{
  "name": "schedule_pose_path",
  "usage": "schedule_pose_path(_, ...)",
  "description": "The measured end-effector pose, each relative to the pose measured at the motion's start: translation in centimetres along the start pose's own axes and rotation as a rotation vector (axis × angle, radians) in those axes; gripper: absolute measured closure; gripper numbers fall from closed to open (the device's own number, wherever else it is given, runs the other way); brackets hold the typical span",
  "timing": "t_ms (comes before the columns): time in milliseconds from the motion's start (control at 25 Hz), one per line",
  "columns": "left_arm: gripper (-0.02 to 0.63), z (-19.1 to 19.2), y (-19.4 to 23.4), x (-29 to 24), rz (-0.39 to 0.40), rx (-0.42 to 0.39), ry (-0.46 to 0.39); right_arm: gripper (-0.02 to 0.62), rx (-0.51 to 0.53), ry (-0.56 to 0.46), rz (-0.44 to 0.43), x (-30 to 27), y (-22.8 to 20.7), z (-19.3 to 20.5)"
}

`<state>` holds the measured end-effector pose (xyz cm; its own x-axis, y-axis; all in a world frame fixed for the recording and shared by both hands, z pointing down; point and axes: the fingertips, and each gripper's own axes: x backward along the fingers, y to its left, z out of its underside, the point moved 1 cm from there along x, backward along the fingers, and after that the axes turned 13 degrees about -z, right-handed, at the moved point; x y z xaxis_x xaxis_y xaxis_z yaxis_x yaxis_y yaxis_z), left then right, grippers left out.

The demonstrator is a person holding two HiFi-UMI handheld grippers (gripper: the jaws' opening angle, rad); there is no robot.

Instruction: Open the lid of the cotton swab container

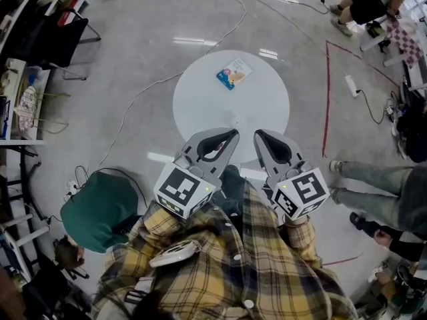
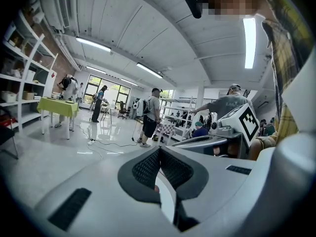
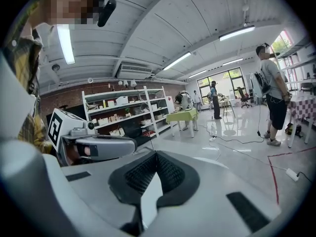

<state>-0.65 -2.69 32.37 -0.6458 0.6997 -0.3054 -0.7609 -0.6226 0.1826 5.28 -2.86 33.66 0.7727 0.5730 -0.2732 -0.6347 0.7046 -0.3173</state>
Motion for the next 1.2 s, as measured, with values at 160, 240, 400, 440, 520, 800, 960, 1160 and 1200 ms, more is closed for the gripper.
schedule_pose_path(160,0.586,0.5,0.2,-0.2,-0.023,-0.001,0.016,0.578,-0.01,0.003,-0.011,0.3,-0.2,0.4)
schedule_pose_path(240,0.586,0.8,0.3,-0.3,-0.03,-0.004,0.026,0.578,-0.014,0.009,-0.014,0.4,-0.3,0.6)
schedule_pose_path(400,0.586,1.9,0.9,-1.1,-0.044,-0.007,0.04,0.578,-0.007,0.021,-0.003,0.3,-1.4,1.1)
schedule_pose_path(440,0.586,2.4,1.0,-1.2,-0.049,-0.009,0.05,0.578,-0.011,0.025,-0.001,0.3,-1.7,1.3)
schedule_pose_path(520,0.586,3.2,1.0,-1.5,-0.053,-0.018,0.073,0.578,-0.022,0.036,-0.004,0.2,-2.1,1.8)
schedule_pose_path(800,0.586,6.2,1.6,-3.2,-0.059,-0.016,0.114,0.578,-0.06,0.065,0.008,-0.7,-4.2,4.3)
schedule_pose_path(960,0.586,8.4,2.5,-4.6,-0.083,-0.034,0.15,0.578,-0.077,0.088,0.011,-1.3,-5.7,6.1)
schedule_pose_path(1160,0.586,10.9,3.1,-5.4,-0.084,-0.045,0.186,0.578,-0.103,0.106,0.006,-2.4,-7.0,8.2)
schedule_pose_path(1200,0.586,11.3,3.3,-5.5,-0.085,-0.039,0.19,0.578,-0.108,0.111,0.007,-2.6,-7.1,8.6)
